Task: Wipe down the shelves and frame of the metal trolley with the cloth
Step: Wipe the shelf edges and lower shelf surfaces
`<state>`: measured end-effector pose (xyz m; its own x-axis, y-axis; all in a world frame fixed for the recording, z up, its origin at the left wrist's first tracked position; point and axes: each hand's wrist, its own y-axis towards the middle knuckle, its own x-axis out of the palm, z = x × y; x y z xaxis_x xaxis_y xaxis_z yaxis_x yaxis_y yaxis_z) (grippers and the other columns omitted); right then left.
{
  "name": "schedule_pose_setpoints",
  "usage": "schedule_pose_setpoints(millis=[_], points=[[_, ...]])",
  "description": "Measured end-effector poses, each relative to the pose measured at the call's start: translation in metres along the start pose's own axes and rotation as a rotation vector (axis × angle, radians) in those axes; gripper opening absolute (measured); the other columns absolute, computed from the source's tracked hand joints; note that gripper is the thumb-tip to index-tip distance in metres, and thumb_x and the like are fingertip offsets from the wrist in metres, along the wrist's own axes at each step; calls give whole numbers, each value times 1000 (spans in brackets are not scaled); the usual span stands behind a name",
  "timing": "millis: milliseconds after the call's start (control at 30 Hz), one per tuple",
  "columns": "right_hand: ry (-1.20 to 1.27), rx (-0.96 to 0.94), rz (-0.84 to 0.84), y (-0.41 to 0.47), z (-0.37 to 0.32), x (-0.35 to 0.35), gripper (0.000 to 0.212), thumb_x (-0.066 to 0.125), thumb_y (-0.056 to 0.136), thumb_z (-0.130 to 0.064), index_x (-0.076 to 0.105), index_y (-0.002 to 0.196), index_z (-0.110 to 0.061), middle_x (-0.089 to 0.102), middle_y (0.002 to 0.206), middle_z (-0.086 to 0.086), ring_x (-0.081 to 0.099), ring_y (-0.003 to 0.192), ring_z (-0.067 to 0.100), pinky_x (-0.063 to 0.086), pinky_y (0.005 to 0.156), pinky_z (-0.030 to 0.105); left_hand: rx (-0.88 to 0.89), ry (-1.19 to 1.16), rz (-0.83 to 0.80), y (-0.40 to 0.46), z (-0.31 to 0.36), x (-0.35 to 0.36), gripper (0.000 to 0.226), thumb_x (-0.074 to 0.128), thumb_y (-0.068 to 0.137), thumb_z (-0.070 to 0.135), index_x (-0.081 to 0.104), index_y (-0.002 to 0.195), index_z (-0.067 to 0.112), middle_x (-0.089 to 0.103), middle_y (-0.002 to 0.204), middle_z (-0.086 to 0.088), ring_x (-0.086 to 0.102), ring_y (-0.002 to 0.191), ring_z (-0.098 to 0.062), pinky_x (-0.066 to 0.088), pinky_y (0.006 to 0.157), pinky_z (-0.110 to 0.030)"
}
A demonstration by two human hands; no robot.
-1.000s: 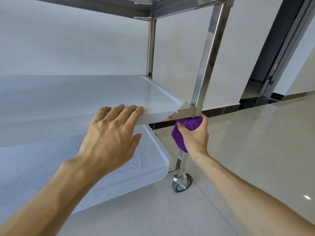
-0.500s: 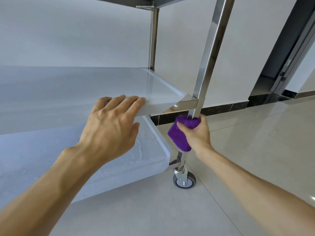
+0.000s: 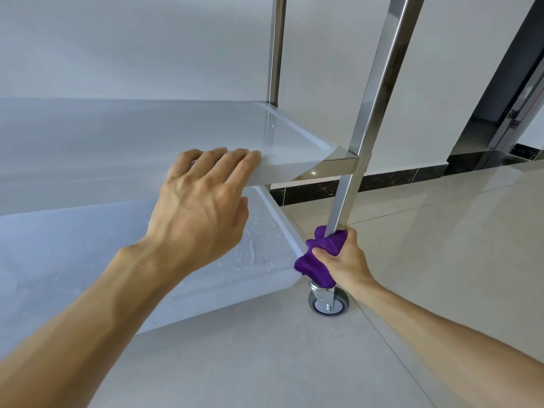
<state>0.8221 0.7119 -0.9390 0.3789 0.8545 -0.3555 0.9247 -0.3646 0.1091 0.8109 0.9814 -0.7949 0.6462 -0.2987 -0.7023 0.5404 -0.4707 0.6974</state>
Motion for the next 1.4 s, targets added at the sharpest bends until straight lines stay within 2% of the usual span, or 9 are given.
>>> schedule_pose_setpoints(millis=[400, 600, 767, 933, 1067, 1167, 1233, 1300, 1400], points=[[-114, -22, 34, -77, -28, -40, 44, 63, 88, -4, 48, 119, -30, 67, 81, -14, 63, 66, -11, 42, 48, 3, 92, -202, -95, -19, -11, -26, 54, 51, 91, 27, 50, 143, 13, 52, 146, -4, 49, 134, -24, 29, 114, -39], [99, -42, -18, -98, -53, -38, 42, 67, 86, -3, 59, 112, -35, 70, 85, -18, 68, 77, -3, 51, 57, 16, 149, -343, -17, -28, -4, -29, 42, 53, 93, 9, 57, 135, 6, 53, 143, -11, 43, 140, -27, 32, 116, -45], [58, -151, -140, -97, -68, -6, 52, 62, 86, 1, 57, 115, -42, 68, 93, -23, 66, 87, -4, 51, 62, 11, 361, -300, -99, -64, -11, -18, 29, 55, 91, 3, 68, 117, 6, 63, 128, -10, 61, 114, -30, 47, 98, -42], [-54, -182, -165, -45, -92, 27, 45, 61, 86, -4, 57, 123, -29, 67, 102, -11, 64, 93, 3, 51, 78, 17, 122, -245, -347, -106, -44, 4, 30, 61, 92, 11, 68, 120, 16, 66, 124, 2, 64, 111, -21, 46, 98, -33], [-295, -453, -224, -8, -106, 36, 58, 58, 82, 3, 51, 135, -19, 62, 113, -4, 61, 97, 14, 40, 74, 1, -117, -246, -490, -128, -68, 18, 31, 61, 94, 19, 64, 124, 24, 62, 127, 8, 59, 115, -17, 41, 100, -30], [-746, -565, -483, 7, -93, 40, 73, 68, 83, -8, 38, 148, -22, 42, 149, 2, 35, 139, 24, 32, 110, 27, -198, -244, -554, -141, -79, 30, 32, 58, 96, 23, 61, 128, 26, 58, 131, 10, 56, 117, -14, 39, 101, -29], [-1000, -420, -763, 7, -79, 44, 88, 73, 82, -26, 24, 155, -30, 16, 163, -8, 12, 149, 18, 23, 119, 39, -221, -240, -602, -148, -83, 38, 34, 57, 97, 25, 59, 131, 26, 56, 134, 10, 54, 120, -14, 37, 103, -29], [-923, -270, -908, 5, -68, 50, 94, 76, 80, -41, 22, 155, -31, 12, 164, -11, 12, 150, 12, 21, 119, 32, -237, -248, -635, -152, -85, 47, 36, 57, 97, 27, 58, 133, 25, 56, 136, 9, 53, 123, -15, 36, 106, -30], [-699, -276, -745, 8, -63, 64, 82, 66, 84, -59, 32, 152, -29, 29, 158, -9, 30, 144, 14, 30, 117, 36, -277, -263, -637, -158, -88, 57, 38, 57, 97, 30, 57, 135, 24, 54, 139, 8, 51, 127, -16, 35, 108, -33]])
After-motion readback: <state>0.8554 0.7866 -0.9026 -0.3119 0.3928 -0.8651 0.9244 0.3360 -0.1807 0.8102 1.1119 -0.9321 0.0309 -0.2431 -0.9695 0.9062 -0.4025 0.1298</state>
